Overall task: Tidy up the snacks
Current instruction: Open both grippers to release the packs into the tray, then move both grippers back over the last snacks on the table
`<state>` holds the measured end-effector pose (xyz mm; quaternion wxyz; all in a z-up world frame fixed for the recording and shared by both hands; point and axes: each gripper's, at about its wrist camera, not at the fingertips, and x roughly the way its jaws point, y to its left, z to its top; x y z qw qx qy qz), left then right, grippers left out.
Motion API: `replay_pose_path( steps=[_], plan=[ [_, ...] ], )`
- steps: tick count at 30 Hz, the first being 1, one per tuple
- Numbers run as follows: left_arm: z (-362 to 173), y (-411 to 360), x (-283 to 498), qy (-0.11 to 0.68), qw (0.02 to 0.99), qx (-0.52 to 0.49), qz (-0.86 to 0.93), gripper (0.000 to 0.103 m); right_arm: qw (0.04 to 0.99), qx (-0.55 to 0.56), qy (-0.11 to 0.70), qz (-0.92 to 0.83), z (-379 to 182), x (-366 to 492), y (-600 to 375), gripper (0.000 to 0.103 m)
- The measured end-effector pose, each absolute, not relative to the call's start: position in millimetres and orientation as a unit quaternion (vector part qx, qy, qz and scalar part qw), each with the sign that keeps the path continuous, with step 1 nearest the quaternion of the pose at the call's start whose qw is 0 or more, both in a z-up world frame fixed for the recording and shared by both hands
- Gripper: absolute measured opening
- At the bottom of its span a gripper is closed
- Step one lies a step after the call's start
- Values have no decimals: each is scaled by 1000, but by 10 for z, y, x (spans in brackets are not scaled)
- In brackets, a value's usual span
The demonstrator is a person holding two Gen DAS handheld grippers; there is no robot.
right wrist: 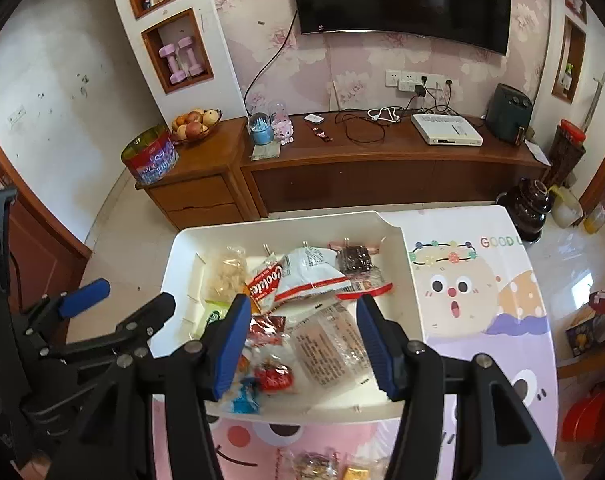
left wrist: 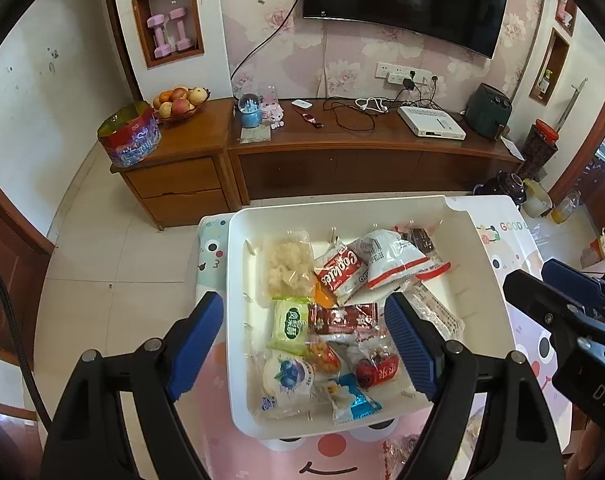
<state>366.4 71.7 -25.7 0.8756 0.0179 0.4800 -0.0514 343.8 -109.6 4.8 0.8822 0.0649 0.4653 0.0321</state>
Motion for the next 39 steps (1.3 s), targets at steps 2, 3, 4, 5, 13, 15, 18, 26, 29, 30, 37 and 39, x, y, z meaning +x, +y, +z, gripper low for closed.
replay_pose_path(
  steps=[2, 3, 4, 5, 13, 15, 18, 26, 29, 30, 37, 39],
  plan=[
    [-237, 697, 3624, 479, 876, 19, -51, 82, 881, 66, 467, 36, 52, 3389, -1115, 55],
    [-224, 689, 3605, 478, 876, 18, -51, 82, 881, 67, 467, 38, 51, 3358, -1130, 55],
    [-208, 676, 3579, 477, 877, 18, -51, 82, 880, 68, 468, 40, 53, 3324, -1145, 55],
    [-191, 665, 3552, 476, 878, 17, -51, 82, 880, 68, 468, 41, 59, 3297, -1161, 55],
    [-74, 524, 3227, 467, 883, 17, -51, 82, 883, 62, 464, 48, 115, 3015, -1332, 55],
    [-64, 466, 3154, 467, 882, 17, -53, 82, 883, 62, 463, 48, 119, 2918, -1411, 55],
    [-91, 359, 2985, 470, 880, 19, -58, 82, 880, 68, 467, 44, 101, 2770, -1556, 55],
    [-312, -27, 2521, 488, 866, 66, -89, 82, 871, 79, 483, 31, -45, 2285, -2044, 55],
    [-485, -168, 2343, 498, 855, 98, -103, 82, 867, 82, 492, 25, -137, 2135, -2215, 55],
    [-555, -213, 2293, 505, 850, 105, -110, 82, 864, 84, 496, 21, -183, 2078, -2279, 55],
    [-1099, -448, 2028, 541, 808, 150, -178, 82, 845, 94, 526, 20, -559, 1799, -2527, 55],
    [-1272, -493, 1998, 550, 795, 164, -196, 82, 838, 92, 537, 28, -700, 1751, -2534, 55]
  ],
)
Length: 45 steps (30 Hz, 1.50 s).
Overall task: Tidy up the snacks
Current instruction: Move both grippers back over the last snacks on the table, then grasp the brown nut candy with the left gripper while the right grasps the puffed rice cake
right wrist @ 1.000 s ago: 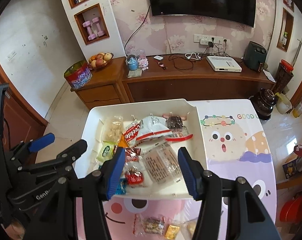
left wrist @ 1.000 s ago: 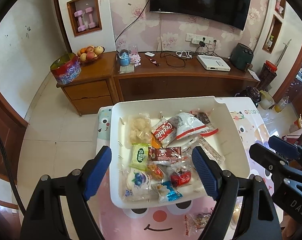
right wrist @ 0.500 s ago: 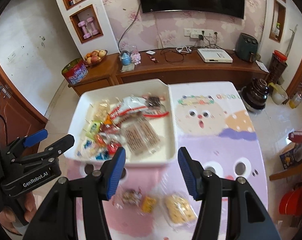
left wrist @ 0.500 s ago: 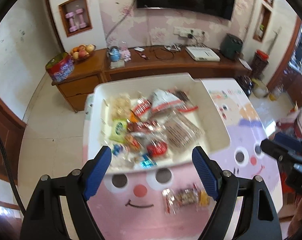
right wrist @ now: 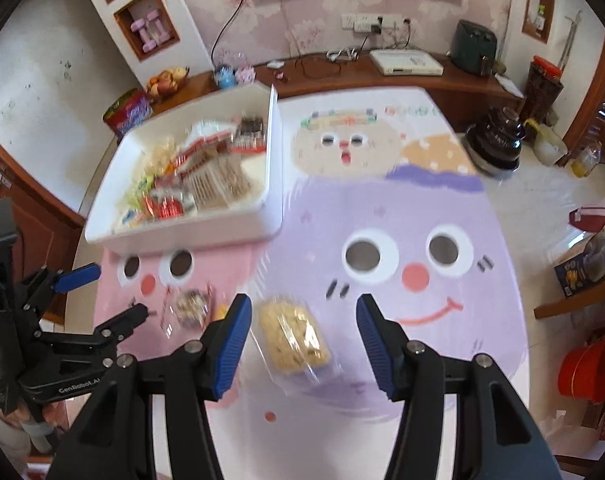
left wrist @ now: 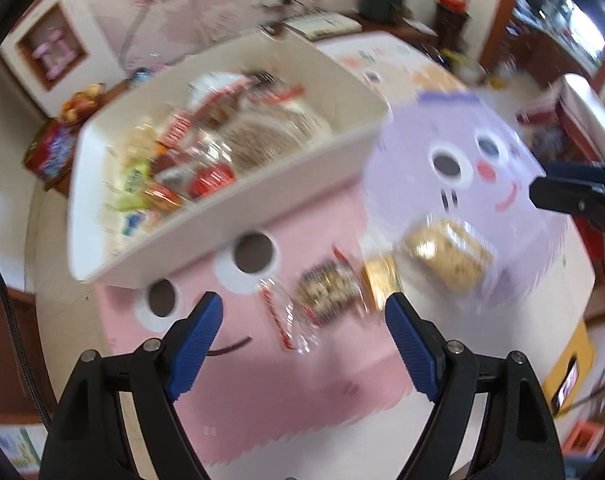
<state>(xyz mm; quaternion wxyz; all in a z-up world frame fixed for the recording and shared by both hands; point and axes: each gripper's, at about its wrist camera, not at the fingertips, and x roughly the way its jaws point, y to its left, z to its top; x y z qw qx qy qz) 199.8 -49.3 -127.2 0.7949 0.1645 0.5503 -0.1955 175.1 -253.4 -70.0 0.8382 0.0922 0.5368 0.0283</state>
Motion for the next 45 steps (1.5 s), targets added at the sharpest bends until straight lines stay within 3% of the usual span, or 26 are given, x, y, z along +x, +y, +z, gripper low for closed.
replay_pose_path(
  steps=[8, 17, 29, 41, 45],
  plan=[
    [-1810, -526, 2125, 574, 755, 222, -227, 82, 805, 90, 583, 67, -1313, 1707, -2380, 55],
    [-2030, -693, 2238, 567, 729, 270, -273, 85, 778, 43, 622, 79, -1767, 1801, -2116, 67],
    [-2024, -586, 2490, 611, 683, 209, -342, 84, 771, 22, 633, 70, -1975, 1872, -1962, 68],
    [-2161, -881, 2539, 571, 672, 307, -359, 84, 775, 22, 629, 61, -1996, 1887, -1942, 66],
    [-2103, -906, 2577, 561, 682, 294, -365, 65, 779, 21, 624, 54, -1955, 1857, -1984, 58]
  ],
)
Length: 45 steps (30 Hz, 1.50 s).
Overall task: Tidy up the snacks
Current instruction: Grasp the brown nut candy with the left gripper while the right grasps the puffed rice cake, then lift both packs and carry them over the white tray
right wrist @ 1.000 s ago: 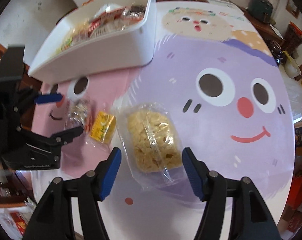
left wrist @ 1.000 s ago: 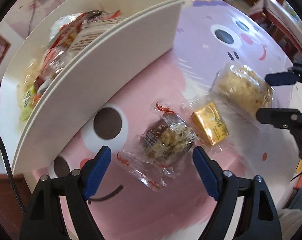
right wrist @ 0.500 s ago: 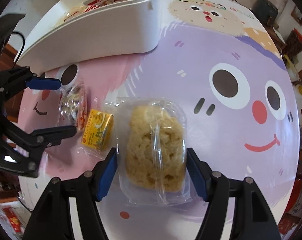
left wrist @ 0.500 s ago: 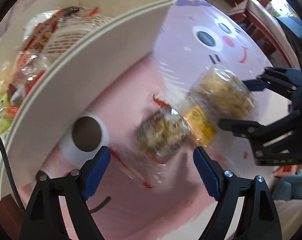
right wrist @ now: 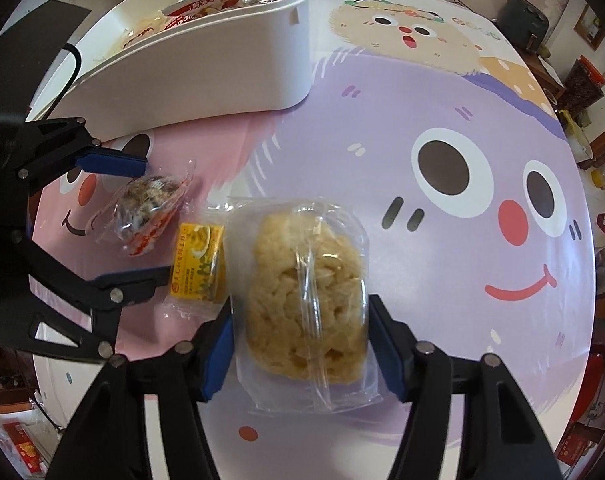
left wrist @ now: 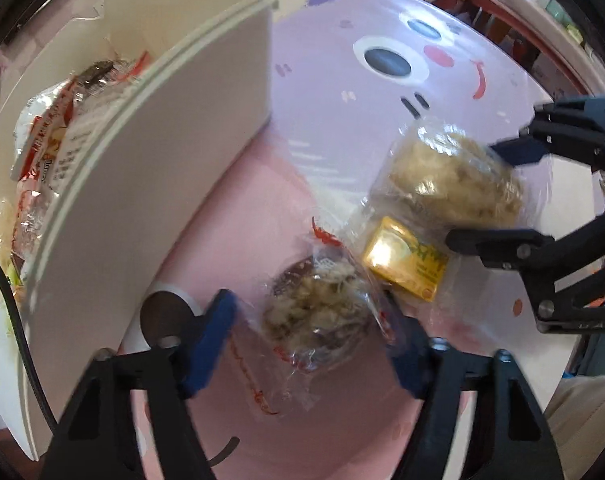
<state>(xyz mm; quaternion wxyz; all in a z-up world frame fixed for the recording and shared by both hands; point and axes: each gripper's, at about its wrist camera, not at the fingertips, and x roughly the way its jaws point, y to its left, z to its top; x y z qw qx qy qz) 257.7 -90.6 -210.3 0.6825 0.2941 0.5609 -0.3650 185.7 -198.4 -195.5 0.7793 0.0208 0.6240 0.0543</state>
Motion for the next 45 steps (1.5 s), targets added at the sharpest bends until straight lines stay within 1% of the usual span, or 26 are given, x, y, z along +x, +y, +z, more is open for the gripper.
replay_pose_path(
  steps=[2, 4, 10, 14, 15, 21, 28, 38, 45],
  plan=[
    [-2070, -893, 2591, 553, 692, 290, -364, 61, 781, 27, 622, 54, -1950, 1832, -2020, 57],
    [-2024, -867, 2560, 548, 700, 282, -361, 53, 782, 31, 620, 55, -1948, 1801, -2046, 57],
    [-1837, -597, 2425, 556, 722, 230, -340, 46, 789, 37, 611, 53, -1912, 1712, -2037, 57],
    [-1681, -487, 2212, 558, 736, 188, -333, 45, 800, 46, 596, 50, -1739, 1631, -2025, 56],
    [-1629, -428, 2191, 559, 739, 176, -331, 42, 803, 49, 592, 51, -1683, 1612, -2027, 56],
    [-1272, -116, 2001, 557, 765, 115, -302, 41, 819, 55, 567, 69, -1329, 1567, -1958, 56],
    [-772, 100, 1917, 528, 803, 78, -266, 42, 837, 57, 533, 107, -902, 1619, -1711, 57],
    [-39, 424, 2377, 481, 854, 43, -194, 42, 872, 49, 465, 142, -120, 2021, -1362, 57],
    [235, 484, 2741, 450, 875, 46, -171, 42, 897, 37, 419, 133, 361, 2445, -1233, 57]
  ],
)
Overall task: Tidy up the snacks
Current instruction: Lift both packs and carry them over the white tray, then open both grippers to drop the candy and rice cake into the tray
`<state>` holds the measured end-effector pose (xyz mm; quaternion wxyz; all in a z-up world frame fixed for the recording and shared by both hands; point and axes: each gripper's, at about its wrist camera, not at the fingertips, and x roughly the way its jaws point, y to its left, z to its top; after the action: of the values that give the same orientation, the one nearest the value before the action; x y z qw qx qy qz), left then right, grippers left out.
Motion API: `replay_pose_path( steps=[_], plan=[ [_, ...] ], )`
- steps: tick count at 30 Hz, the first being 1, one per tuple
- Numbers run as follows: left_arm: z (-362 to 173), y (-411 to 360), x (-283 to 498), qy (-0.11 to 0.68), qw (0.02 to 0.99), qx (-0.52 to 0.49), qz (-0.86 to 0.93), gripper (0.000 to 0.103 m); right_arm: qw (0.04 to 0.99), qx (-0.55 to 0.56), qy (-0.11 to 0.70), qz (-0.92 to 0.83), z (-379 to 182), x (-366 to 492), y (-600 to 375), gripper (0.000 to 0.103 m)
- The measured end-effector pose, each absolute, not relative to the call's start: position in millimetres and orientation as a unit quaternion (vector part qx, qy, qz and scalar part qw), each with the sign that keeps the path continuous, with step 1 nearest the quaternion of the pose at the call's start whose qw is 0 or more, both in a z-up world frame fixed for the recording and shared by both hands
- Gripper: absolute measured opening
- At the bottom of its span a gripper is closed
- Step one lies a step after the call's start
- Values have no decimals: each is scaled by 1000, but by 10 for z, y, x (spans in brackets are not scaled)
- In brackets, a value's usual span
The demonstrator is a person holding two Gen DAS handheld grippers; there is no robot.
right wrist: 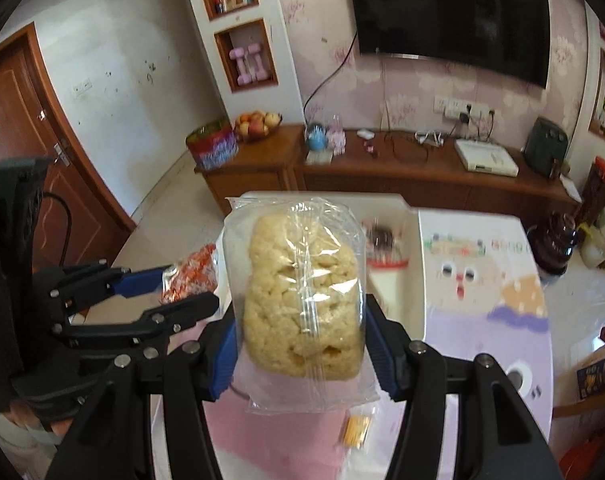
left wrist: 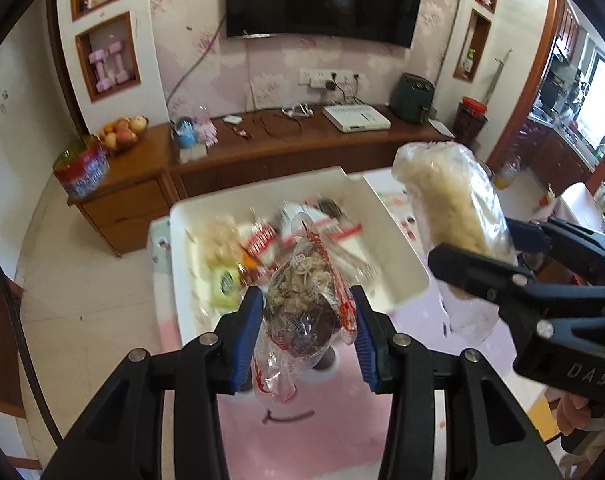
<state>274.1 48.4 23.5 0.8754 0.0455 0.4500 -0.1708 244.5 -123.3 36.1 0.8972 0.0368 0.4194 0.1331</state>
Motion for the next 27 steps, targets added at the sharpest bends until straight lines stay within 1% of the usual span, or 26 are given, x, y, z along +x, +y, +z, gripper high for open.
replay_pose_path(
  steps=[4, 10, 21, 22, 23, 24, 25, 27],
  plan=[
    [277, 485, 2977, 440, 882, 49, -159, 42, 904, 40, 409, 119, 491, 2691, -1215, 57],
    [183, 512, 3361, 444, 884, 45, -141, 42, 905, 52, 409, 101, 523, 3033, -1202, 57],
    [-148, 587, 3765, 471, 874, 32, -115, 42, 895, 49, 437, 68, 265, 3508, -1156, 57],
    [-163, 586, 3773, 472, 874, 32, -111, 46, 896, 40, 438, 64, 240, 3542, -1133, 57],
    [-181, 590, 3789, 474, 873, 33, -106, 52, 897, 30, 437, 61, 220, 3568, -1111, 57],
    [-200, 597, 3807, 476, 873, 34, -101, 72, 897, 21, 438, 57, 205, 3588, -1083, 58],
    [-215, 608, 3816, 475, 874, 34, -94, 84, 897, 14, 439, 52, 189, 3607, -1069, 59],
    [-230, 629, 3808, 469, 878, 35, -87, 85, 893, 10, 447, 46, 145, 3648, -1062, 60]
  ],
)
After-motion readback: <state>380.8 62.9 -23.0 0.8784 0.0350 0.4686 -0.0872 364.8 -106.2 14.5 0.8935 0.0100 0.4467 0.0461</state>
